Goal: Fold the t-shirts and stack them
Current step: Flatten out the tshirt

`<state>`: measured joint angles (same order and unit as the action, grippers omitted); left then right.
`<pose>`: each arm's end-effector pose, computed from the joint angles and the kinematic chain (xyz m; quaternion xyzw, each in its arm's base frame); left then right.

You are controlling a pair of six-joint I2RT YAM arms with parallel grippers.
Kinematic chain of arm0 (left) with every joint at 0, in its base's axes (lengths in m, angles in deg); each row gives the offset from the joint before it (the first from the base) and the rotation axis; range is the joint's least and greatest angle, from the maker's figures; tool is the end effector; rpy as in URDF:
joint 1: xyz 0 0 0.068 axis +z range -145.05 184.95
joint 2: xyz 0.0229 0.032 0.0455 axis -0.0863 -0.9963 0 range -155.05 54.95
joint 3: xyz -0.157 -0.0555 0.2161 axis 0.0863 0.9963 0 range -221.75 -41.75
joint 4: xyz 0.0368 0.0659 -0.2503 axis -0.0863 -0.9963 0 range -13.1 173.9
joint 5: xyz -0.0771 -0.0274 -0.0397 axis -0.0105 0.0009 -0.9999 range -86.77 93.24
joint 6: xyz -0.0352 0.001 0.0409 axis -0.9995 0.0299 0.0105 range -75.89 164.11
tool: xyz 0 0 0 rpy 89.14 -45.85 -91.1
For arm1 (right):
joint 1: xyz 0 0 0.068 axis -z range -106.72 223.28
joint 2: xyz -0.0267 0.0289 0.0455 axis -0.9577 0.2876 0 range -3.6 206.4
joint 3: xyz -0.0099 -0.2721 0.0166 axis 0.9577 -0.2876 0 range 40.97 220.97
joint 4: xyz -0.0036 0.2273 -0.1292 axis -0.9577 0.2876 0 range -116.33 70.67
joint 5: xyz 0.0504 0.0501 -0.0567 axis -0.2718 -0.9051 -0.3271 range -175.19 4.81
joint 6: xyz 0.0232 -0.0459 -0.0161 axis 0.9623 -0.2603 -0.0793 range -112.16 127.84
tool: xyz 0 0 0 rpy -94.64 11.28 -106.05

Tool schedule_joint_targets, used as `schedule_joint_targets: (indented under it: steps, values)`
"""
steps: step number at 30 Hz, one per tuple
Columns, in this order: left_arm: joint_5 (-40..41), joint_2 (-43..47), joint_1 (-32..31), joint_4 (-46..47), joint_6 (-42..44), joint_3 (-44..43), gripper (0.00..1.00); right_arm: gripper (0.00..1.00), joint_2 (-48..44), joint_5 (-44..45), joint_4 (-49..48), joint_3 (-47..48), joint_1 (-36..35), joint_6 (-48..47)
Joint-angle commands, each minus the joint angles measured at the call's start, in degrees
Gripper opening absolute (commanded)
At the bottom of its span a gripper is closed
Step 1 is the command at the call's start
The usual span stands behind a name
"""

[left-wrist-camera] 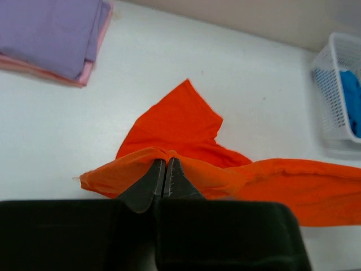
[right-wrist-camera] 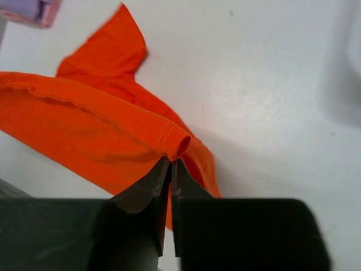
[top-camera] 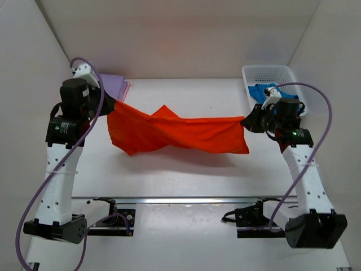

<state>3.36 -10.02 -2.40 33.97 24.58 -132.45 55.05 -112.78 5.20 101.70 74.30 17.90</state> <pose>0.2013 -0.0260 0.4681 -0.0897 0.8348 -0.1254 0.5285 0.2175 0.0127 0.3559 -0.0387 0.8464 0.2439 0.4718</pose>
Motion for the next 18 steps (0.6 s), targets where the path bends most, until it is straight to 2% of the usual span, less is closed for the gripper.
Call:
schedule_joint_targets:
  steps: [1,2,3,4,5,7,9,13,18]
  values:
    - [-1.79,2.20,-0.47,0.18,0.89,8.57,0.00,0.12,5.40,4.29,4.50,-1.84,-1.80,-1.01]
    - [-1.88,2.65,-0.47,0.53,0.37,10.00,0.00,0.26,6.81,7.17,5.38,-2.63,-1.63,-0.84]
    - [-1.44,3.79,-0.47,0.89,0.72,12.71,0.00,0.34,7.43,8.07,4.95,-4.46,-1.28,-0.92]
    - [-1.53,4.75,-0.55,1.32,0.98,14.91,0.00,0.47,7.79,8.78,4.34,-5.96,-1.19,-0.40]
    - [-1.87,5.63,-0.29,1.15,0.81,17.02,0.00,0.54,7.88,8.09,3.98,-7.97,0.90,-0.66]
    - [-2.40,6.95,-0.99,2.29,0.81,20.54,0.00,0.56,7.36,7.12,2.14,-10.70,1.36,-0.40]
    - [-2.75,8.10,-1.25,3.69,0.29,23.62,0.00,0.49,6.56,7.38,-0.14,-12.99,0.75,-0.13]
    - [-3.72,8.72,-2.13,5.10,0.02,28.02,0.00,0.46,7.18,5.36,-5.58,-14.49,-3.56,0.92]
    - [-3.81,8.81,-2.40,5.37,0.02,30.83,0.00,0.56,13.92,8.17,-11.83,-13.71,-9.18,-0.48]
